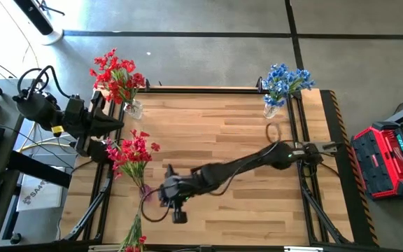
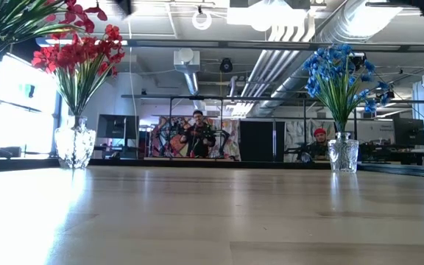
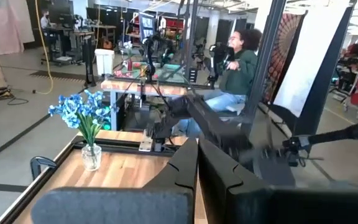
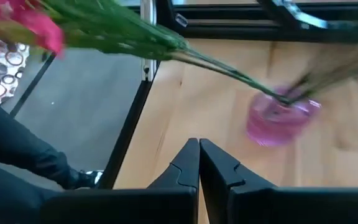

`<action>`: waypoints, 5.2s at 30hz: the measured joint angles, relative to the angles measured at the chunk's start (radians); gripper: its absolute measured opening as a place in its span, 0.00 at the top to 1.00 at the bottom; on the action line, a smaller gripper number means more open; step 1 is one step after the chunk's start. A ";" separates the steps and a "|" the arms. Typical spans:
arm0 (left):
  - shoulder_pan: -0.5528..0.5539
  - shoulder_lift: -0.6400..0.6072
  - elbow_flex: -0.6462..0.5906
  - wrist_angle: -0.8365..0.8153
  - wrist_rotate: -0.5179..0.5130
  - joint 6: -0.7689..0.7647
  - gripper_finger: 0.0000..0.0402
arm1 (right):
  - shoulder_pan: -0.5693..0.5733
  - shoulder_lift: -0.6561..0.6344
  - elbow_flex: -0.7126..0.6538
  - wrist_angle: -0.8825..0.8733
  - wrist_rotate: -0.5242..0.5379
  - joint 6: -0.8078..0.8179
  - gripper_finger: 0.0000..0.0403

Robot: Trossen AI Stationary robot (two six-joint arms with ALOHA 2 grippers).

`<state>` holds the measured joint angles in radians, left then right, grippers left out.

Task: Sort flowers into vase by color
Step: Put the red flower into the violet transparent vase, then return to Home Position

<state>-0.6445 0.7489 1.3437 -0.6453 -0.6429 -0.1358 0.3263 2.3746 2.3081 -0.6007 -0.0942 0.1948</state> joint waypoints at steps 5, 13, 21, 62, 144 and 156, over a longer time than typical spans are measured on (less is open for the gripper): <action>0.000 -0.001 0.000 -0.003 -0.028 0.014 1.00 | 0.002 0.106 -0.001 0.203 -0.019 -0.057 1.00; 0.000 0.000 0.000 -0.022 -0.063 0.016 1.00 | 0.003 0.225 0.000 0.486 -0.003 -0.099 1.00; 0.000 0.017 0.000 -0.051 -0.080 -0.009 1.00 | 0.009 0.308 0.000 0.636 0.011 -0.135 1.00; 0.003 0.027 0.181 -0.199 -0.108 -0.007 1.00 | 0.025 0.117 0.000 0.677 0.542 -0.062 1.00; 0.003 -0.725 -0.473 -0.224 -0.004 0.095 1.00 | -0.114 -0.912 0.000 -0.834 0.765 0.229 1.00; 0.003 -0.725 -0.473 -0.233 0.004 0.096 1.00 | -0.121 -0.810 -0.391 -0.150 0.360 0.057 1.00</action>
<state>-0.6415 0.0242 0.8711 -0.8780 -0.6389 -0.0402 0.2050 1.5642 1.9166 -0.7508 0.2660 0.2518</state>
